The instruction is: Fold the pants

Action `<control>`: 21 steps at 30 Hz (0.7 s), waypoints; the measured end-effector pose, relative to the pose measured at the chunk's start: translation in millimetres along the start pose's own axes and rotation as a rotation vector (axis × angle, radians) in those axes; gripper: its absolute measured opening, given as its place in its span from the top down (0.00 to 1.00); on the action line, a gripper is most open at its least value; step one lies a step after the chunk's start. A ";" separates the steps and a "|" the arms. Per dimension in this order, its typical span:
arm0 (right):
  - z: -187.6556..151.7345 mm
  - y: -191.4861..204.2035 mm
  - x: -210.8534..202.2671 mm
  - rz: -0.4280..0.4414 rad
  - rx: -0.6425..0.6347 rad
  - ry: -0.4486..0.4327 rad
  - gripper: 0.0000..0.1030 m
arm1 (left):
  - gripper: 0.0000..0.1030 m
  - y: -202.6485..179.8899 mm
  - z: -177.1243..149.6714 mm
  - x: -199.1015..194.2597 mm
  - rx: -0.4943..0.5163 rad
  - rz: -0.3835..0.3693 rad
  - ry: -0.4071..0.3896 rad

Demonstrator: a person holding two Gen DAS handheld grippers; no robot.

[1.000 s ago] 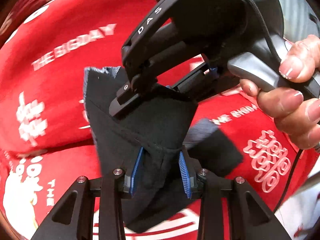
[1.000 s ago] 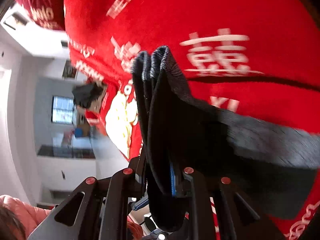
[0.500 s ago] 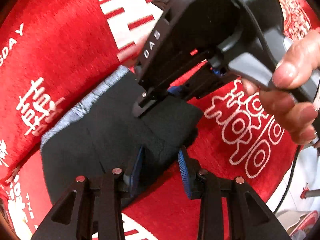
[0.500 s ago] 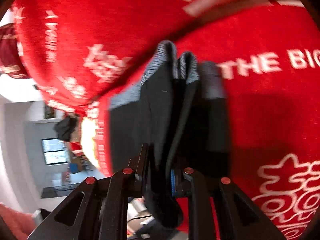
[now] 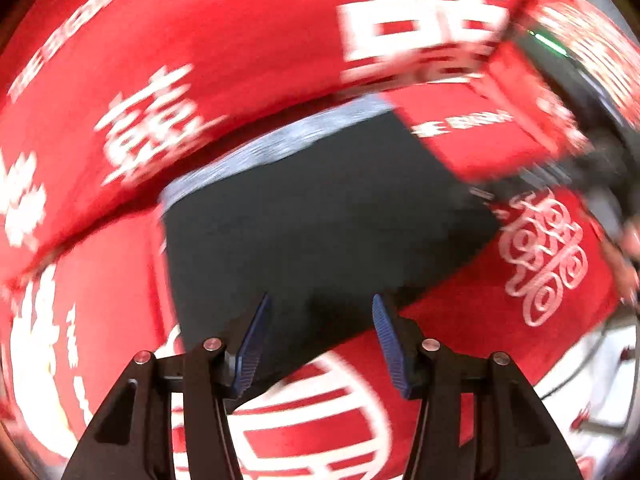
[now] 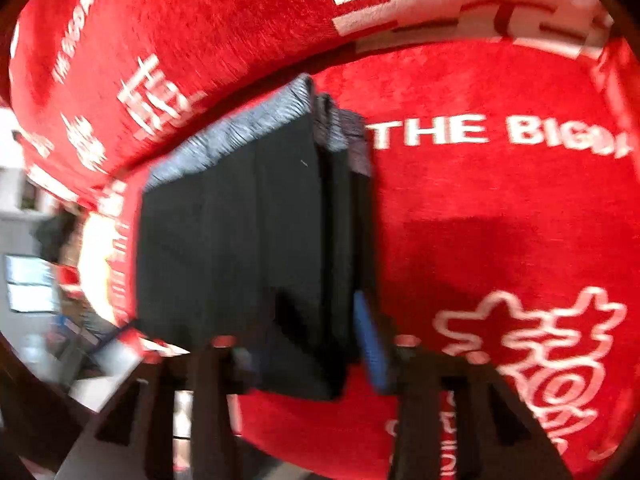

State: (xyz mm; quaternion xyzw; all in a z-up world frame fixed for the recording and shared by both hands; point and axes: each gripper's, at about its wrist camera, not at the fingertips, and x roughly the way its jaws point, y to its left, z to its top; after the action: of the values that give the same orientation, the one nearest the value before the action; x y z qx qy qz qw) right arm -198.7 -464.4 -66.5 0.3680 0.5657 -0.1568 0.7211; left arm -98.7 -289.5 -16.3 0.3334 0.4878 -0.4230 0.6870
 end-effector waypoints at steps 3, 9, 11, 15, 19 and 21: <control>-14.3 -5.6 -1.2 -0.037 0.016 -0.014 0.42 | 0.48 32.8 -4.3 9.2 -0.102 0.045 0.050; -27.1 -3.2 4.0 -0.166 -0.007 -0.039 0.37 | 0.48 83.6 -20.0 21.7 -0.277 0.070 0.120; -28.1 -1.9 1.7 -0.188 0.016 -0.043 0.37 | 0.48 91.4 -23.0 25.5 -0.288 0.061 0.136; -31.2 5.1 -1.9 -0.229 0.062 -0.037 0.36 | 0.48 96.9 -26.2 32.0 -0.271 0.042 0.157; -36.6 12.9 -6.6 -0.281 0.091 -0.037 0.36 | 0.18 106.4 -27.4 34.1 -0.275 0.007 0.161; -39.6 16.6 -10.6 -0.308 0.113 -0.041 0.34 | 0.04 114.5 -28.1 34.7 -0.291 0.000 0.157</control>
State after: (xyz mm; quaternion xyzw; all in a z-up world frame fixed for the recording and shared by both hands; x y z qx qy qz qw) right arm -219.1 -427.1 -54.4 0.3136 0.5907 -0.3048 0.6781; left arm -0.1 -225.8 -52.6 0.2623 0.5960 -0.3207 0.6878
